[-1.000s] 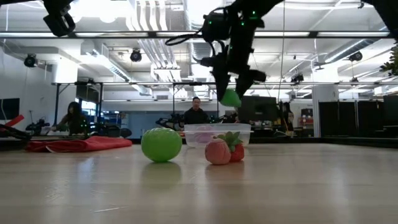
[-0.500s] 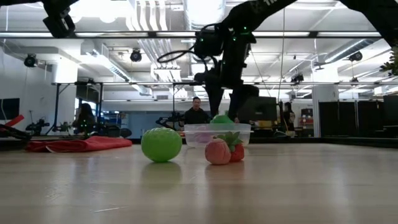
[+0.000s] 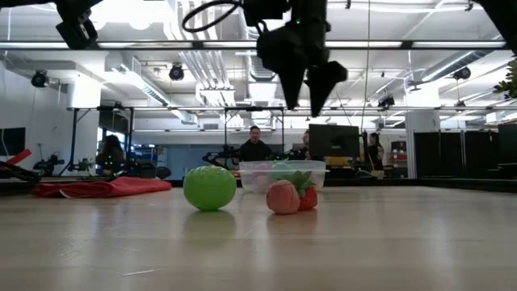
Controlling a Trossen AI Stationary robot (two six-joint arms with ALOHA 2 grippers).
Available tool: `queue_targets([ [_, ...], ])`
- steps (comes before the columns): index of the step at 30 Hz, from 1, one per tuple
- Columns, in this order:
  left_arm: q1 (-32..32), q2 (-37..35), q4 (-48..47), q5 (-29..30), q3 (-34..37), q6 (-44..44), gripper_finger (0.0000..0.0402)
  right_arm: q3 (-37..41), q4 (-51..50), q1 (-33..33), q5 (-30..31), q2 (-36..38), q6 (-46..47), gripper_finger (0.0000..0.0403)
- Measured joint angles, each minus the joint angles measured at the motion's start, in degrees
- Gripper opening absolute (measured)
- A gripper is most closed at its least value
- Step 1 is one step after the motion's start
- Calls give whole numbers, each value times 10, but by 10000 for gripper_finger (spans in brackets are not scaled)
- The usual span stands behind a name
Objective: Pick and placing Produce into tupperware
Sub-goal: Put the red strawberry into the transparent bin
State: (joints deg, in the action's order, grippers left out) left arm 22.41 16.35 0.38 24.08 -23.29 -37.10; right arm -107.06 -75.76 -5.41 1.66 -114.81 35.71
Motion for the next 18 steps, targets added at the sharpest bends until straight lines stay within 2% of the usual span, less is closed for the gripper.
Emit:
queue_targets([
  [2, 0, 0, 0, 0, 0, 0, 192, 31, 10, 39, -39, -1, 42, 308],
  [4, 0, 0, 0, 0, 0, 0, 192, 67, 68, 77, -66, -2, 91, 305],
  [8, 0, 0, 0, 0, 0, 0, 192, 119, 176, 138, -64, -4, 175, 302],
  [13, 0, 0, 1, 0, 0, -1, 192, 161, 189, 173, 14, -5, 153, 302],
  [18, 0, 0, 2, 0, 0, -3, 192, 203, 207, 170, -61, -5, 193, 301],
])
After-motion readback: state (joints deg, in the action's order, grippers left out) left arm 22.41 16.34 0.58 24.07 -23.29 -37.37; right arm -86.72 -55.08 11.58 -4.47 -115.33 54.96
